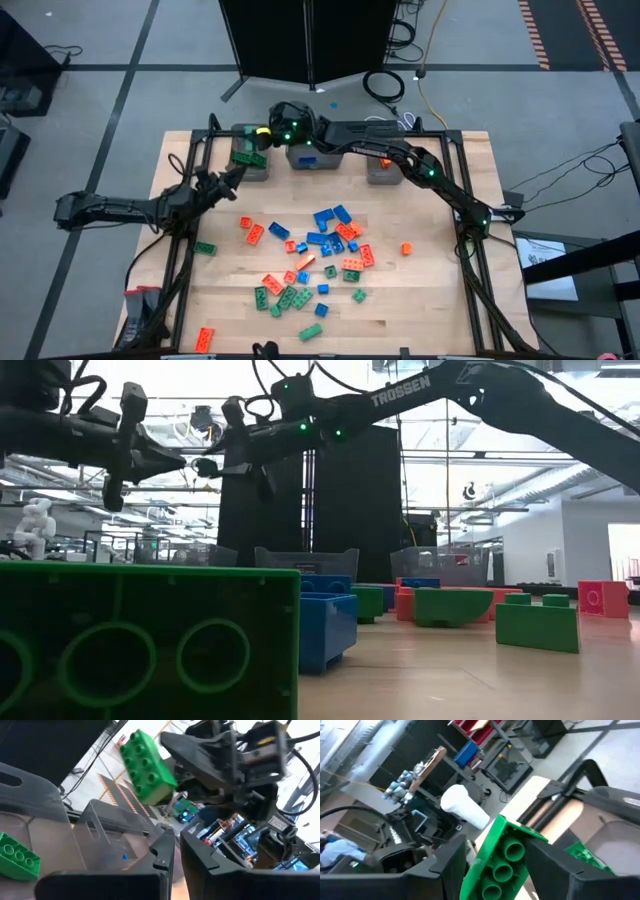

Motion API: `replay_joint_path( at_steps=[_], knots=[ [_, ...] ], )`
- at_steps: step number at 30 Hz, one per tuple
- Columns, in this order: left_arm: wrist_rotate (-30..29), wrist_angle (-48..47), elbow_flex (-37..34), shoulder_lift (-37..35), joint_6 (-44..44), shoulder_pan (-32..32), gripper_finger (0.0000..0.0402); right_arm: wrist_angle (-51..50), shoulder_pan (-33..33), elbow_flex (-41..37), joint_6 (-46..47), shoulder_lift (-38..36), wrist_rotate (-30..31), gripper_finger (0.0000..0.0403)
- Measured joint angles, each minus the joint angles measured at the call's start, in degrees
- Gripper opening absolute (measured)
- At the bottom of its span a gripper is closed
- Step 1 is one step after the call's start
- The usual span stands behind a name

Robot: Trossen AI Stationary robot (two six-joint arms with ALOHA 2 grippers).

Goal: Sort blocks
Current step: Put the green game piece into the left black bin

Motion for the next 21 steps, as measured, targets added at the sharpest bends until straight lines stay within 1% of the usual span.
replay_joint_path(
  at_steps=[6, 14, 21],
  knots=[
    [1.03, -0.15, 0.00, 0.74, -0.02, 2.47, 0.0029, 1.23, -0.89, 0.00, 0.63, 0.00, 0.39, 0.0190],
    [6.00, 1.74, 0.00, 2.79, -0.02, 4.95, 0.0003, 2.83, -0.69, 0.00, -0.40, 0.55, -0.09, 0.0190],
    [6.57, 2.62, 0.00, 3.39, 0.00, 6.56, 0.0002, 6.99, -0.09, -0.06, 4.58, 3.90, -0.70, 0.0190]
  ],
)
